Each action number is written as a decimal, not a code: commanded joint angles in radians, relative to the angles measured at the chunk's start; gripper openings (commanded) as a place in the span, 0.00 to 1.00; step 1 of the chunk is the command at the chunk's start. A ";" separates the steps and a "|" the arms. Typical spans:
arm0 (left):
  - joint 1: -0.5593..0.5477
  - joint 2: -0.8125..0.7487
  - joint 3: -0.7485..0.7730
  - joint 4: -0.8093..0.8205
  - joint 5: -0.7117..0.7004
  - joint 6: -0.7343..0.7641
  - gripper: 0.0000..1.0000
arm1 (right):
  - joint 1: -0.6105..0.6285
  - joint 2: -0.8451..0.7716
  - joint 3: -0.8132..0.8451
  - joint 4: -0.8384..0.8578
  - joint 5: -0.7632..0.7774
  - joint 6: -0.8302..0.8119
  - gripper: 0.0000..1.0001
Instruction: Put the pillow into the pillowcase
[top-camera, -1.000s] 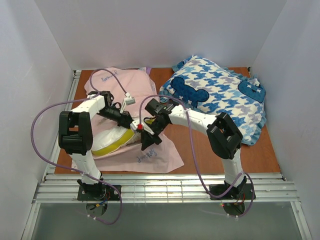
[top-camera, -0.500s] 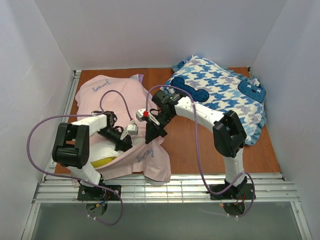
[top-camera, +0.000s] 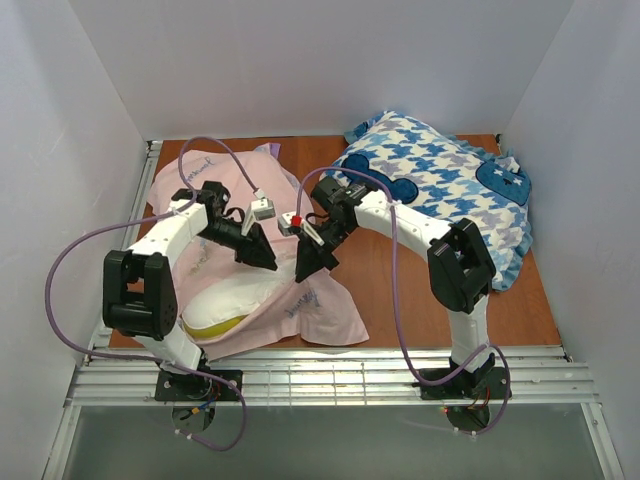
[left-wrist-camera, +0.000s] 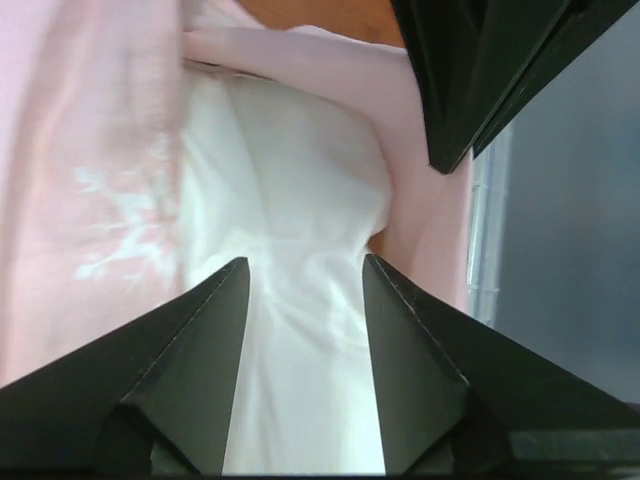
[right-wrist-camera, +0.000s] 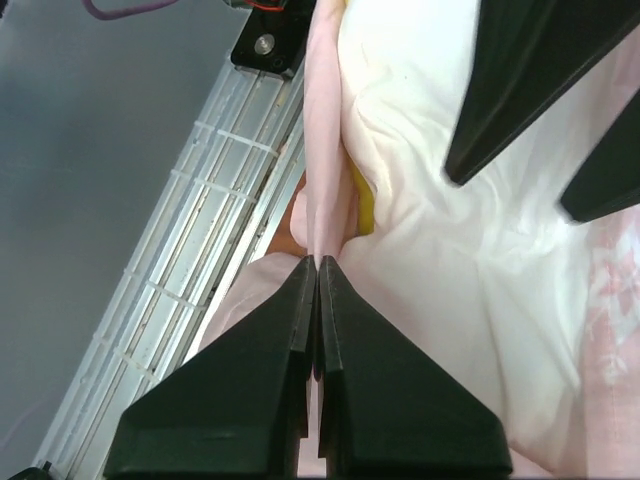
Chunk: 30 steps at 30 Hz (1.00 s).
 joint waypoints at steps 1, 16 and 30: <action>0.031 -0.077 0.050 0.010 -0.114 -0.101 0.43 | -0.021 -0.066 -0.020 0.024 -0.002 0.019 0.01; -0.105 0.037 -0.281 0.555 -0.017 -0.552 0.00 | -0.080 -0.017 0.023 0.164 0.126 0.128 0.01; -0.128 -0.132 -0.068 0.910 -0.447 -1.057 0.57 | -0.200 -0.034 0.020 0.305 0.407 0.260 0.01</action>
